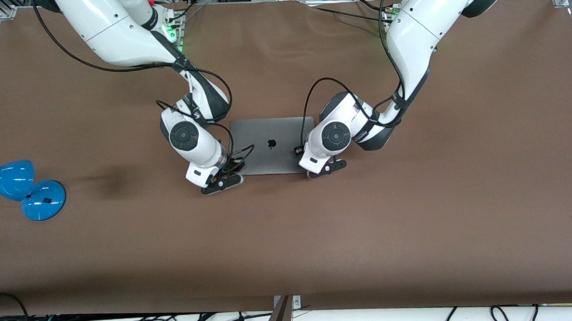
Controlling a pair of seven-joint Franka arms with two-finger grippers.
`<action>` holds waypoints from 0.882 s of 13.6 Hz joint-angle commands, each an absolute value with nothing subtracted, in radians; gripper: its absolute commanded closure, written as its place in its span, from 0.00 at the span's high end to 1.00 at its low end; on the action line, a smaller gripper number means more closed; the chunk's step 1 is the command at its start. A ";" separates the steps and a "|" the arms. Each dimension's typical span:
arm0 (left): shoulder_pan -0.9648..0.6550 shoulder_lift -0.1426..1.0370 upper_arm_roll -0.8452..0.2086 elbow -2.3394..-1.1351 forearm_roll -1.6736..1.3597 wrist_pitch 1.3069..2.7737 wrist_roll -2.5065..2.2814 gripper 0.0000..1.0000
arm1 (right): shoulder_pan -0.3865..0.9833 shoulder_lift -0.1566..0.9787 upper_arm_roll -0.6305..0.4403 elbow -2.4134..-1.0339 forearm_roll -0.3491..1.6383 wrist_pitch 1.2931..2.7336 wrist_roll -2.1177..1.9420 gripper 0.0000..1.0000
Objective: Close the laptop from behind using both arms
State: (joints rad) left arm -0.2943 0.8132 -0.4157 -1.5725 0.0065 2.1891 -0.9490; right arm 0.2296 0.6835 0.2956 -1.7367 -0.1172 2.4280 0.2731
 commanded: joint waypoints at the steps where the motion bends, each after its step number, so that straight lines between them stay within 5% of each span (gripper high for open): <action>1: -0.311 0.828 -0.402 -1.545 0.046 2.207 -0.971 0.04 | 0.225 0.647 0.298 -1.681 -0.101 2.288 0.268 0.58; 2: -0.301 0.815 -0.402 -1.546 0.048 2.200 -0.968 0.44 | 0.224 0.629 0.296 -1.680 -0.101 2.280 0.273 0.83; 3: -0.295 0.799 -0.400 -1.551 0.049 2.185 -0.963 0.93 | 0.216 0.609 0.288 -1.678 -0.101 2.278 0.272 0.98; 4: -0.296 0.778 -0.402 -1.549 0.061 2.149 -0.959 1.00 | 0.207 0.588 0.285 -1.680 -0.100 2.275 0.268 1.00; 12: -0.270 0.477 -0.413 -1.591 0.081 1.778 -0.859 1.00 | 0.134 0.376 0.284 -1.589 -0.100 1.923 0.272 1.00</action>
